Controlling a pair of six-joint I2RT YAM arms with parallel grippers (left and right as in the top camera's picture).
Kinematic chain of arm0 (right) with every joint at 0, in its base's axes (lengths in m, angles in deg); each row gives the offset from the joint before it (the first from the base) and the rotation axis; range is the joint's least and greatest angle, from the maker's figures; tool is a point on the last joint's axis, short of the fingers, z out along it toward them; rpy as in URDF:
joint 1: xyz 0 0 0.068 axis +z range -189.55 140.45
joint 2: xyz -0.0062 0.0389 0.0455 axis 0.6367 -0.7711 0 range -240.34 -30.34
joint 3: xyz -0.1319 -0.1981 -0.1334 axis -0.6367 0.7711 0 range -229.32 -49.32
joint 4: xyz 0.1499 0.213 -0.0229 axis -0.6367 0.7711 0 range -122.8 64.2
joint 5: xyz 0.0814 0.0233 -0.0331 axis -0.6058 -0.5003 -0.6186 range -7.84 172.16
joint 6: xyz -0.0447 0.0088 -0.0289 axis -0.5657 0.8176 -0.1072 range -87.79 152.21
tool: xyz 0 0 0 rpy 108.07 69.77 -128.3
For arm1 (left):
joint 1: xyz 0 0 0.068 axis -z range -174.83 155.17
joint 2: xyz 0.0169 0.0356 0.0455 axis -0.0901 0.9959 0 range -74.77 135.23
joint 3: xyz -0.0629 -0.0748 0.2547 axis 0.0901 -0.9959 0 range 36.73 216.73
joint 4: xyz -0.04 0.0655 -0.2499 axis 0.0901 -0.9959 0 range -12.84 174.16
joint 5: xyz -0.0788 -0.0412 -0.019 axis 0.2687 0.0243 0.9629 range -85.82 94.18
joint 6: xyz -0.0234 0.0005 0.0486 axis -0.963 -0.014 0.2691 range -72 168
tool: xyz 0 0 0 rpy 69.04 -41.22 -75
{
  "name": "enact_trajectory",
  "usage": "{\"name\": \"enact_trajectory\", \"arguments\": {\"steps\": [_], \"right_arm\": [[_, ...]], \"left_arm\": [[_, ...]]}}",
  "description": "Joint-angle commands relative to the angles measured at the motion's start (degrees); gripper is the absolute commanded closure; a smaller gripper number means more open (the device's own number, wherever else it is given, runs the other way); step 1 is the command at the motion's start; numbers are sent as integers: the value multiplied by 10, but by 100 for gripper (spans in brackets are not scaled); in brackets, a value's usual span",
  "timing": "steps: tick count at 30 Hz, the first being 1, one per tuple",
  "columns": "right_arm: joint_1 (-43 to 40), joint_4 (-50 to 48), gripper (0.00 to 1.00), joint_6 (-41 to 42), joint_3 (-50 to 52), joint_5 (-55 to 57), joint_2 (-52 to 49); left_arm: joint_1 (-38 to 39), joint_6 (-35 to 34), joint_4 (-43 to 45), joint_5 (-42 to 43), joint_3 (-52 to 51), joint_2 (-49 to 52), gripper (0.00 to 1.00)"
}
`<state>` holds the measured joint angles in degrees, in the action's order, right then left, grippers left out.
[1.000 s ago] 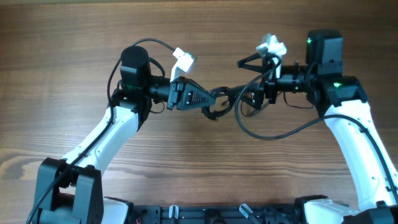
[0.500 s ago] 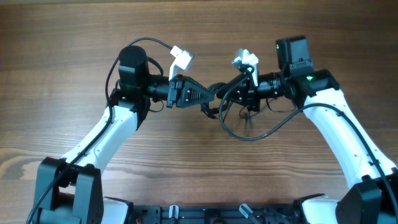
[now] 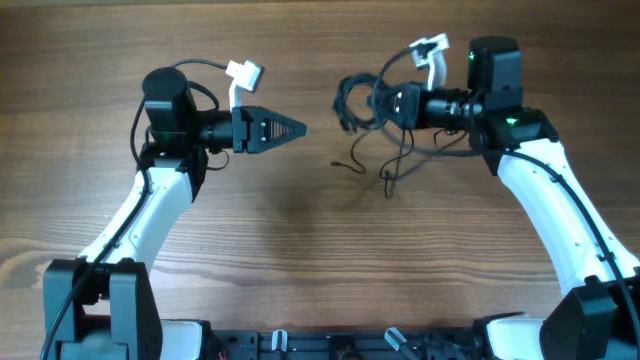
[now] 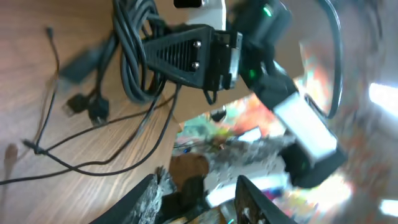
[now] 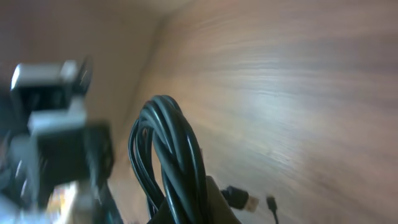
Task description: Untangle cables
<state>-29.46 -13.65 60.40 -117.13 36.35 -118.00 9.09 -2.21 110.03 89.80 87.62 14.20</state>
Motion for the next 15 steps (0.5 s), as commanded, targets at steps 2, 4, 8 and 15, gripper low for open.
{"name": "enact_trajectory", "arguments": {"steps": [2,4,8,15], "right_arm": [[15,10,96,218,-1,171,-8],[22,28,96,242,-1,208,-8],[25,41,96,244,-1,214,-8],[25,40,96,234,-1,176,-8]], "left_arm": [[36,-199,0,-132,7,-3,57],[62,-265,0,-201,7,-3,51],[118,-365,0,-344,7,-3,37],[191,-374,-34,-497,7,-3,45]]}}
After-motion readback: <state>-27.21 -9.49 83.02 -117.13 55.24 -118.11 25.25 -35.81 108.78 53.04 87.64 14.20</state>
